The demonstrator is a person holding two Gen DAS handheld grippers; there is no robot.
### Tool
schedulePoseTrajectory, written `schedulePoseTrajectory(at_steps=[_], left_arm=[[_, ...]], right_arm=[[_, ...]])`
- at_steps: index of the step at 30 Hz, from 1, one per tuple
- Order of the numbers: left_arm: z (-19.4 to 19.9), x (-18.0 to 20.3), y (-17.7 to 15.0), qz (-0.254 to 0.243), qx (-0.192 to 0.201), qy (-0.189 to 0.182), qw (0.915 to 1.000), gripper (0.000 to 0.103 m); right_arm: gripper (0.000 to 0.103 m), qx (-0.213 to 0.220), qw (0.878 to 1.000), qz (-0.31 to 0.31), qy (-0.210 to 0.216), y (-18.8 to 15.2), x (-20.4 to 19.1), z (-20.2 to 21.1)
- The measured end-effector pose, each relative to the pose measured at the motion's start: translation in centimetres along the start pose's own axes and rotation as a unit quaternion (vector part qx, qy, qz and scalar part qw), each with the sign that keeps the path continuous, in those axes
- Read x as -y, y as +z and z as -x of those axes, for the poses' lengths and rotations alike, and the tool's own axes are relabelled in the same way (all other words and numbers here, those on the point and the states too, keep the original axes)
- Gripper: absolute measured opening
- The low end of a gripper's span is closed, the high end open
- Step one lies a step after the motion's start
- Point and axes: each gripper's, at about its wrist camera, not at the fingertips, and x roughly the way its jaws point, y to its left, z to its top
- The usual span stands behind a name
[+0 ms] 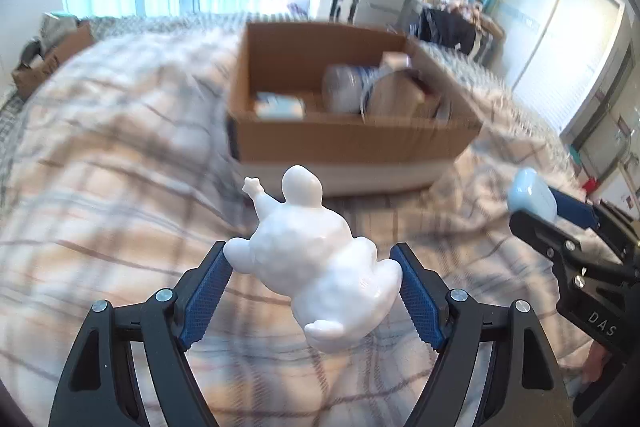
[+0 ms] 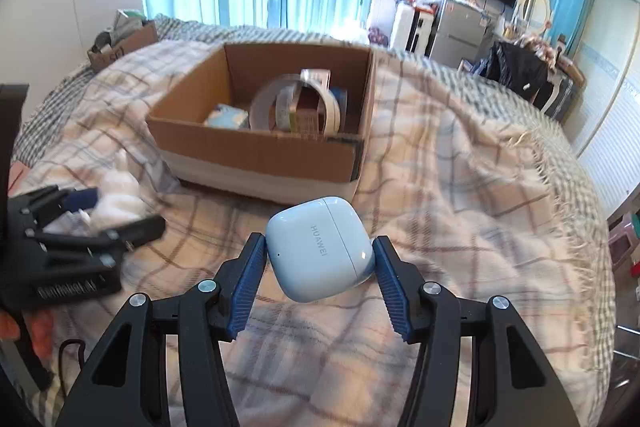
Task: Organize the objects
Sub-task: 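Carry the earbud case and rabbit figurine into the cardboard box and open both grippers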
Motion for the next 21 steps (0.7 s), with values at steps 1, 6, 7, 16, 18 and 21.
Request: schedulePoseTrajectory(at_steps=[1, 6, 7, 16, 18, 21], left_arm=[[1.0, 0.2, 0.4, 0.001, 0.012, 0.001, 0.9999, 0.082], [4.6, 0.5, 1.8, -0.011, 0.057, 0.006, 0.9983, 0.082], [5.4, 0.5, 2.3, -0.015, 0.065, 0.008, 0.9978, 0.082], [8.2, 0.5, 7.8, -0.034, 0.118, 0.024, 0.9921, 0.082], [8.0, 0.4, 9.2, -0.036, 0.124, 0.027, 0.9912, 0.082], [7.4, 0.1, 11.2, -0.035, 0.129, 0.027, 0.9907, 0.082]], right_arm=[[0.054, 0.005, 1.000, 0.002, -0.002, 0.2, -0.1, 0.6], [0.054, 0.046, 0.999, 0.019, -0.008, 1.9, -0.9, 4.4], [0.054, 0.052, 0.998, 0.022, -0.008, 2.2, -1.1, 4.9], [0.054, 0.110, 0.993, 0.041, -0.002, 7.1, -1.5, 8.1], [0.054, 0.120, 0.992, 0.041, 0.001, 8.6, -1.4, 8.1], [0.054, 0.128, 0.991, 0.039, 0.004, 10.6, -1.0, 7.6]])
